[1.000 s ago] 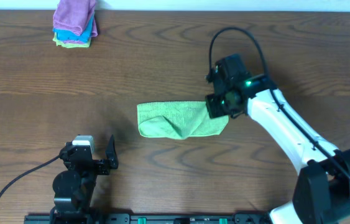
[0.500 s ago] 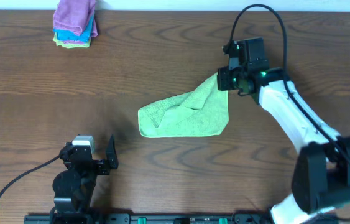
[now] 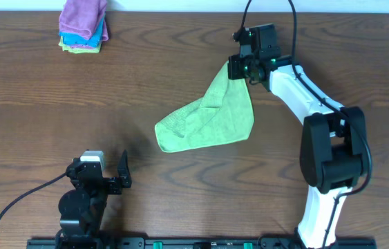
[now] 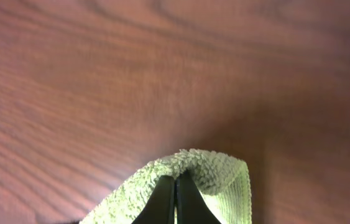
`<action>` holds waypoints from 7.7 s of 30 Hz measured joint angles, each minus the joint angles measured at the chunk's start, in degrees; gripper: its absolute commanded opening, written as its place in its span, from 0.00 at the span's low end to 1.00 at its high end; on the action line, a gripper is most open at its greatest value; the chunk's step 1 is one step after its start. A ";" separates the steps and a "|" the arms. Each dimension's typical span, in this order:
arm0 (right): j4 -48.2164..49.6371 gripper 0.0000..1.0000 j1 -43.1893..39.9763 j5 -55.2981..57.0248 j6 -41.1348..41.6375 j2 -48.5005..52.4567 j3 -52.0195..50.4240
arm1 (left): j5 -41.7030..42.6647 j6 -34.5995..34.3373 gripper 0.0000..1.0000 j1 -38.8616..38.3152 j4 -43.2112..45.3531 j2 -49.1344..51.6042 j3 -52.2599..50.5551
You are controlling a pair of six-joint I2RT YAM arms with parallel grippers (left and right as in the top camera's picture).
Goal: Fold the cloth
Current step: 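Lift the cloth's right corner upward with the right gripper, then release the cloth and pull the right gripper back, then reach the left gripper to the cloth's left edge and grasp it, then drag the cloth leftward with the left gripper to flatten it, then release the cloth and move the left gripper to its lower-left corner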
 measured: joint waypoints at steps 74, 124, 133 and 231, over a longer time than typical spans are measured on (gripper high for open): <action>-78.68 0.99 17.77 5.07 0.28 -54.58 16.46 | 17.38 -29.14 0.95 0.00 0.28 0.00 -0.04; -73.79 0.99 17.77 9.29 -4.48 -59.67 16.11 | 9.05 -4.04 1.00 -26.14 12.26 97.90 47.43; -71.10 0.99 17.77 9.31 -3.48 -59.74 16.11 | 9.64 -4.02 1.00 -26.14 13.09 100.32 47.45; -63.25 0.92 13.92 15.58 0.37 -42.32 12.83 | 16.22 -13.75 0.97 -5.92 2.47 103.08 55.71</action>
